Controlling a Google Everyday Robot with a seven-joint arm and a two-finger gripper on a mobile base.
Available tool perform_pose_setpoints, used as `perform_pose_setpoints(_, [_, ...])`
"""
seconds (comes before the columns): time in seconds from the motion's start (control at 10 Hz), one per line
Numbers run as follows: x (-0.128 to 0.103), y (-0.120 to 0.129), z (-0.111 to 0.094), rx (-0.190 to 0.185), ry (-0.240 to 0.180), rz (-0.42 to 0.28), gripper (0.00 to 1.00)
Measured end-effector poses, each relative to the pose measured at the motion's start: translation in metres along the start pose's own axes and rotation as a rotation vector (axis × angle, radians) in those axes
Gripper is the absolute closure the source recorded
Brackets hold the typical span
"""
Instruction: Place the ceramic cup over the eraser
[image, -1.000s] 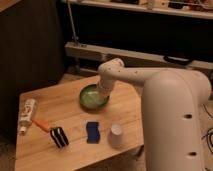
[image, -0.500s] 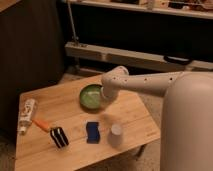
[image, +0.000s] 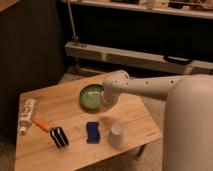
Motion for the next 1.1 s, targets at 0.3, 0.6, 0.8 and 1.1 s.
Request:
perform_pose_setpoints(0.3, [0.010, 0.004, 0.004, -0.002, 0.003, -0.007, 1.00])
perform_pose_setpoints(0.6, [0.020, 0.003, 0.001, 0.011, 0.021, 0.003, 0.89])
perform_pose_setpoints(0.8, [0.031, 0.001, -0.008, 0.024, 0.028, 0.008, 0.70])
perform_pose_setpoints(1.1, [0.048, 0.007, -0.024, 0.053, 0.046, -0.017, 0.38])
